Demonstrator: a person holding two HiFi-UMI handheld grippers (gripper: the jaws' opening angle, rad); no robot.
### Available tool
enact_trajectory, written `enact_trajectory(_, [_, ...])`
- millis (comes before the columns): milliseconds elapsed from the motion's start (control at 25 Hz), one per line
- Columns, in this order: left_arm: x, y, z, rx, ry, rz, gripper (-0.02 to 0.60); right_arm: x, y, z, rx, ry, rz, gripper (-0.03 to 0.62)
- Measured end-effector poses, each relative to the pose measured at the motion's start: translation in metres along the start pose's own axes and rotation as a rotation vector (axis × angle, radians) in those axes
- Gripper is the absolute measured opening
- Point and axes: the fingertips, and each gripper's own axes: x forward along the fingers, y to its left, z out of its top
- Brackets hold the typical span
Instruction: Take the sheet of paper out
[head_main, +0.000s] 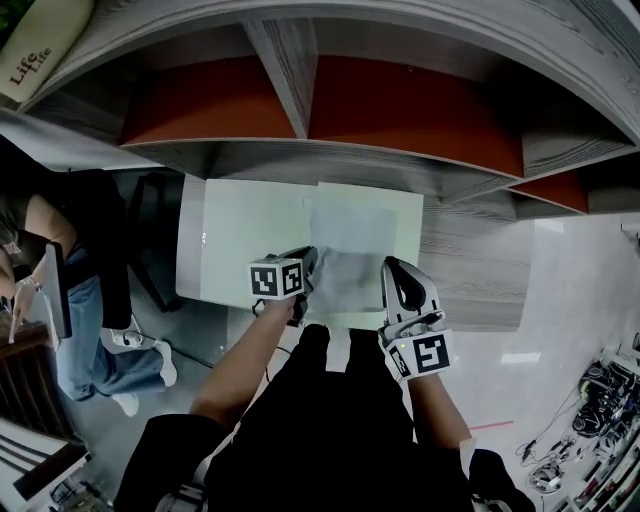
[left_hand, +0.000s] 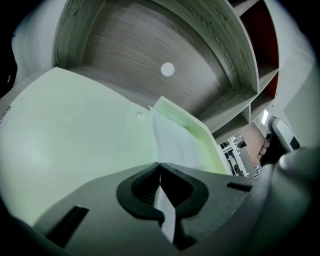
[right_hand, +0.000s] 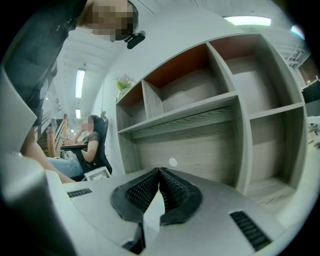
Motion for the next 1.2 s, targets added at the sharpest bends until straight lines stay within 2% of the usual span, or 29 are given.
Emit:
enact_trajectory(240, [-0.025, 0.026, -0.001, -0.007, -0.023, 0.062, 0.008, 0.004, 0.019, -0.001, -0.008, 0.020, 0.028, 0.023])
enact_trajectory(720, [-0.087, 0.082, 0.021, 0.004, -0.127, 0.176, 0.008, 0.031, 0.066, 0.003, -0.034, 0.021, 0.121, 0.023])
enact_trajectory(920, [-0.112, 0.105, 0.017, -0.006, -0.158, 0.239, 0.008, 0.037, 0.086, 0.001, -0.039, 0.025, 0.157, 0.023])
enact_trajectory(1200, [-0.149, 0.112, 0.032, 0.023, -0.242, 0.289, 0.008, 0.046, 0.110, 0.006, -0.058, 0.019, 0.212, 0.023])
